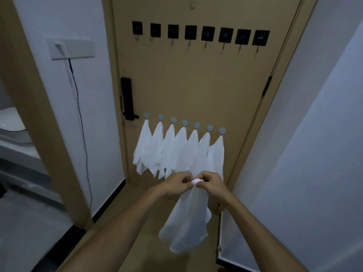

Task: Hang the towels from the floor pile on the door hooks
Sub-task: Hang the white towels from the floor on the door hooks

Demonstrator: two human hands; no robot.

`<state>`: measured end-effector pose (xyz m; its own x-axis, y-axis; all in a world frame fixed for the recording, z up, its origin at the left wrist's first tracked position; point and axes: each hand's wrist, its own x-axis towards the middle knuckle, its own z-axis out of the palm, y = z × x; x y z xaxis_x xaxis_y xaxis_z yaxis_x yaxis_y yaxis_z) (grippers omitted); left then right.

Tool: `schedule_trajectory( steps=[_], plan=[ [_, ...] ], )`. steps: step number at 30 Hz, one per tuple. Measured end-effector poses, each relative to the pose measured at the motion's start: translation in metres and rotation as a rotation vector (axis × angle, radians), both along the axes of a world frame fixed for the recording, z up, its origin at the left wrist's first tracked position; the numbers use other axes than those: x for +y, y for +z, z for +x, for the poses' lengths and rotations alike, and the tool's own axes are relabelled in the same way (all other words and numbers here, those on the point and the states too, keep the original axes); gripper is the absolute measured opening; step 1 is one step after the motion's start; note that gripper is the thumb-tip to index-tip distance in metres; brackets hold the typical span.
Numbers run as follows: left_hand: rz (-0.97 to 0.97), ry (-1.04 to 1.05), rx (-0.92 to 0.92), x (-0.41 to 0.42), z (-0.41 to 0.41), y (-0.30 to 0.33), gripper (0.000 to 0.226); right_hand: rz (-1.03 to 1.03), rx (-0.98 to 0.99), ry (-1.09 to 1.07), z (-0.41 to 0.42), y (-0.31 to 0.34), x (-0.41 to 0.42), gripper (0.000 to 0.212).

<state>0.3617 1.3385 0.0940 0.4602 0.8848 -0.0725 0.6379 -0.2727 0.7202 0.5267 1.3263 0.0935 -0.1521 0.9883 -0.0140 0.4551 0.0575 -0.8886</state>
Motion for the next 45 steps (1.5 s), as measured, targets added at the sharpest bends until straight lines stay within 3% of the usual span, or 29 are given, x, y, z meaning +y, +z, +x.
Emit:
schedule_trajectory(
  steps=[8,12,17,22,26,32,42,45],
  plan=[
    [0.063,0.216,-0.035,0.067,-0.057,-0.002,0.014,-0.040,-0.105,0.124,-0.051,0.000,0.080,0.009],
    [0.074,0.273,-0.012,0.105,-0.086,-0.003,0.016,0.069,-0.259,0.157,-0.083,-0.005,0.131,0.011],
    [0.099,0.222,0.080,0.178,-0.118,-0.008,0.014,0.199,-0.301,0.188,-0.125,-0.003,0.200,0.011],
    [0.142,0.197,0.149,0.267,-0.142,-0.002,0.029,0.120,-0.285,0.203,-0.141,0.003,0.276,0.012],
    [0.148,0.183,0.145,0.322,-0.154,0.009,0.026,0.093,-0.340,0.247,-0.142,0.004,0.332,0.019],
    [0.163,0.218,0.114,0.389,-0.182,0.023,0.025,0.313,-0.428,0.253,-0.171,0.013,0.404,0.022],
    [0.425,0.275,0.091,0.519,-0.239,0.107,0.025,0.444,-0.421,0.078,-0.234,0.109,0.539,0.032],
    [0.511,0.295,0.025,0.559,-0.258,0.141,0.027,0.522,-0.373,0.027,-0.253,0.150,0.576,0.020]
  ],
)
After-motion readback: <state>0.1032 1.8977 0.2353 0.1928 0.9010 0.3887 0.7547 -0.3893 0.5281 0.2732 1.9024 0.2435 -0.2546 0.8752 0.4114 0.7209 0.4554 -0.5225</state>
